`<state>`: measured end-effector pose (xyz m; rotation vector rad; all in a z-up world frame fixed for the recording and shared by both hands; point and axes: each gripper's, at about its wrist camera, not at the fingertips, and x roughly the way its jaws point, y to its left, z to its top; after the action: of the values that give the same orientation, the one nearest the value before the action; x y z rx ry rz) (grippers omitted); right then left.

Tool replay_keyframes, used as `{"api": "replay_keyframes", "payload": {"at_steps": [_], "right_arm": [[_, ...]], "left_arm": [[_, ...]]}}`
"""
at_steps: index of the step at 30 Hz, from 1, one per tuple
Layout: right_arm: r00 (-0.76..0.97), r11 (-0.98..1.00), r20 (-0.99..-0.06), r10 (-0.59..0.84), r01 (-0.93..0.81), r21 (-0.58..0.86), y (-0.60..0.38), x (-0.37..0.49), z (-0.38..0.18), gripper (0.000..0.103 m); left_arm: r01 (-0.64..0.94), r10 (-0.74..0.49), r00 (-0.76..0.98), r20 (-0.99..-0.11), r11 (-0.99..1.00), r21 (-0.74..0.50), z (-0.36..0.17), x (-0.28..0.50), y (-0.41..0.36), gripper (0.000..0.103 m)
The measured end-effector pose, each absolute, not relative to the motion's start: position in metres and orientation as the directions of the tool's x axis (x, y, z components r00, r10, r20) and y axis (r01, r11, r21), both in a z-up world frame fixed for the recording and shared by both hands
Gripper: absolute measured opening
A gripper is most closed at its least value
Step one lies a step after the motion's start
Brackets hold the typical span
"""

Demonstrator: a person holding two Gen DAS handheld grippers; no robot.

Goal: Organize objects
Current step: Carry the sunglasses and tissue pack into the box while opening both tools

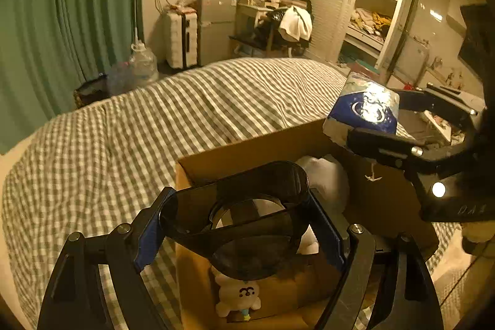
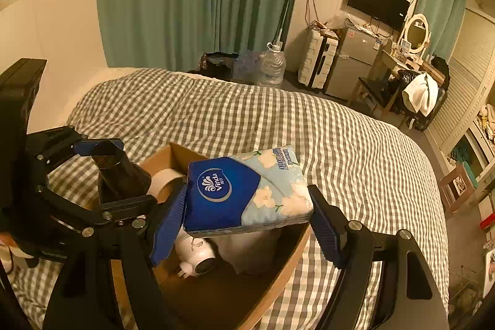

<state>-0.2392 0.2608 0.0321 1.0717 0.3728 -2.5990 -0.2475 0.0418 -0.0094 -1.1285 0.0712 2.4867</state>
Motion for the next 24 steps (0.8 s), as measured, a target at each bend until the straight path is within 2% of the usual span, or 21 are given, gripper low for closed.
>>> {"api": "replay_keyframes", "payload": {"at_steps": [7,11,12,15,24], "right_arm": [[-0.645,-0.892,-0.735,-0.210,0.433,-0.126,0.255,-0.240,0.010,0.075],[-0.652,-0.897,-0.725,-0.220,0.427,-0.112,0.259,-0.234,0.010,0.076],[-0.657,-0.899,-0.720,-0.223,0.424,-0.108,0.260,-0.231,0.012,0.078],[-0.677,-0.906,-0.699,-0.229,0.412,-0.102,0.263,-0.220,0.023,0.088],[-0.743,-0.912,-0.628,-0.230,0.390,-0.128,0.265,-0.170,0.074,0.089]], "left_arm": [[-0.414,0.352,-0.556,-0.753,-0.903,-0.116,-0.030,-0.250,0.058,0.085],[-0.435,0.320,-0.562,-0.763,-0.899,-0.057,-0.036,-0.243,0.064,0.088],[-0.439,0.314,-0.568,-0.761,-0.898,-0.043,-0.035,-0.239,0.065,0.092],[-0.444,0.308,-0.585,-0.750,-0.896,-0.021,-0.027,-0.227,0.062,0.096],[-0.373,0.228,-0.662,-0.714,-0.926,0.051,0.008,-0.169,0.030,0.100]]}}
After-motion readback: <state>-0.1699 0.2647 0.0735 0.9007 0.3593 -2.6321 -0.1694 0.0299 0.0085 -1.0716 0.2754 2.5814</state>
